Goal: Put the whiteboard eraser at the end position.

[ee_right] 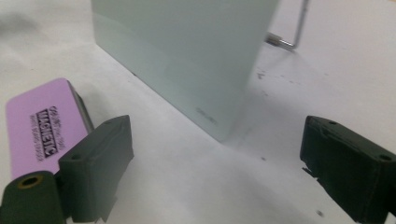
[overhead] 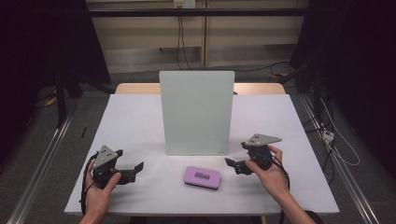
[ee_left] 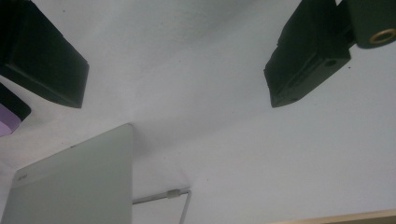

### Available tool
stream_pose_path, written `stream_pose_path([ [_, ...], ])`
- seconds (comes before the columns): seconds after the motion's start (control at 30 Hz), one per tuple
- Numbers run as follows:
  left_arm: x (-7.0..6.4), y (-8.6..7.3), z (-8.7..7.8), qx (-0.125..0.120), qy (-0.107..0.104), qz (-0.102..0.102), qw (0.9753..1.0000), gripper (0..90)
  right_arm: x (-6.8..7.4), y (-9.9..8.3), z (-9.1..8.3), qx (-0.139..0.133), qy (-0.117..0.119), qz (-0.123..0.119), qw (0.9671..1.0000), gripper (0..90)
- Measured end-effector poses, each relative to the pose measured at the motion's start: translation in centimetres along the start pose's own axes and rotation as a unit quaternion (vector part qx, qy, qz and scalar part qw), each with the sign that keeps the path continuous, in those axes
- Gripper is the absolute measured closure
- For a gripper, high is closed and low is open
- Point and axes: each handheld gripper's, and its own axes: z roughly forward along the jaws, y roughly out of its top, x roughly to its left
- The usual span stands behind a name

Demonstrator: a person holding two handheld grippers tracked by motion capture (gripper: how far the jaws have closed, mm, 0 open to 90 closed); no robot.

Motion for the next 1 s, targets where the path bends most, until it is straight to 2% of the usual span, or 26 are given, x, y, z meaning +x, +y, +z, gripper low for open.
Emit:
stream_pose_path([
  [0.17, -0.1, 0.0, 0.1, 0.006, 0.001, 0.002, 1.0000, 5.6, -1.2, -1.0, -1.0, -0.010, -0.014, 0.017, 0.9997, 10.7],
  [0.3, -0.1, 0.0, 0.2, 0.005, 0.004, 0.001, 1.0000, 5.5, -1.7, -1.8, -1.7, -0.012, -0.031, 0.019, 0.9993, 10.8],
  [0.47, -0.1, -0.1, 0.2, 0.007, 0.008, 0.000, 0.9999, 5.5, -2.3, -2.6, -2.8, -0.033, -0.050, 0.034, 0.9976, 10.8],
  [0.57, 0.0, -0.1, 0.2, 0.006, 0.008, -0.002, 0.9999, 5.5, -2.5, -3.0, -3.3, -0.033, -0.054, 0.041, 0.9972, 10.8],
  [0.8, 0.0, -0.1, 0.1, 0.003, 0.009, 0.000, 1.0000, 5.5, -3.0, -3.7, -3.6, -0.027, -0.064, 0.039, 0.9968, 10.8],
  [0.87, 0.1, -0.1, 0.1, 0.004, 0.009, -0.002, 1.0000, 5.5, -3.3, -4.0, -3.6, -0.027, -0.059, 0.050, 0.9966, 10.8],
  [1.0, 0.2, -0.1, 0.3, 0.010, 0.010, -0.004, 0.9999, 5.5, -3.3, -4.0, -3.8, -0.032, -0.059, 0.053, 0.9963, 10.8],
])
